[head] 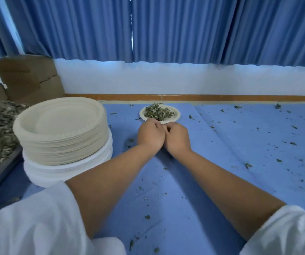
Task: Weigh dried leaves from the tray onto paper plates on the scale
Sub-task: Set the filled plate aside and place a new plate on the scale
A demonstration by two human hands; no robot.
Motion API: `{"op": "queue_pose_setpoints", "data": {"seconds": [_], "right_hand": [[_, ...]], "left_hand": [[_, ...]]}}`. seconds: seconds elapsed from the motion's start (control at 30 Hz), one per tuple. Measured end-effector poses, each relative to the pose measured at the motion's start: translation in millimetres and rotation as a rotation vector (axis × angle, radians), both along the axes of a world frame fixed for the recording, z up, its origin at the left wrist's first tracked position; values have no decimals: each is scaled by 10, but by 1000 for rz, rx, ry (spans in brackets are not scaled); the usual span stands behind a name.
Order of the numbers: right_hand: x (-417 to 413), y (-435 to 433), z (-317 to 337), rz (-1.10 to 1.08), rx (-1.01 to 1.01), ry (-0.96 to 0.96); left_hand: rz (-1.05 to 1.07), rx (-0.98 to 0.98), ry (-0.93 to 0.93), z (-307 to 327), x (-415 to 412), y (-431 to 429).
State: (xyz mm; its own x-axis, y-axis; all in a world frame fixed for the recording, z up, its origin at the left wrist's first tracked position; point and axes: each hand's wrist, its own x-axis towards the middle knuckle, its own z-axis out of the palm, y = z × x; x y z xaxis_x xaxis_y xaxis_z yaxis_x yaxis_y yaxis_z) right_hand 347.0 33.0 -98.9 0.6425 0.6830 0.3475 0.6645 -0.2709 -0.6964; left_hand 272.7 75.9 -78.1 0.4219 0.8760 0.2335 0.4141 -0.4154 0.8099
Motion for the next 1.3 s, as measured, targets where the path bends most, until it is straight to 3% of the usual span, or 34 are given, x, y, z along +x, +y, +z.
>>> {"op": "queue_pose_setpoints", "data": {"seconds": [0.1,0.3,0.4,0.47,0.57,0.77,0.97,1.17,1.3], "right_hand": [[-235,-71,210,44,26,57],[-811,-201,877,203,164,-9],[-1109,-221,1103,253,253,147],[-1323,-267,1183,312,239,190],[-1588,-317,1211,428,54,15],[-1895,-293,1118,487,-200,-135],[-2007,-291,1081,405,-252,-397],[-2018,-230,1058,361,-360,-485],[-1966,-181,1026,369,-351,-527]], "left_hand": [[25,45,-2,231,-258,-129],[40,184,-132,883,-774,-509],[43,303,-131,1100,-1171,-512],[56,366,-77,1142,-1464,-458],[73,427,46,1091,-1856,-374],[45,452,339,909,-2340,-310],[-139,442,449,814,-2564,-300],[9,443,730,828,-2588,-118],[57,520,782,857,-2605,-71]]}}
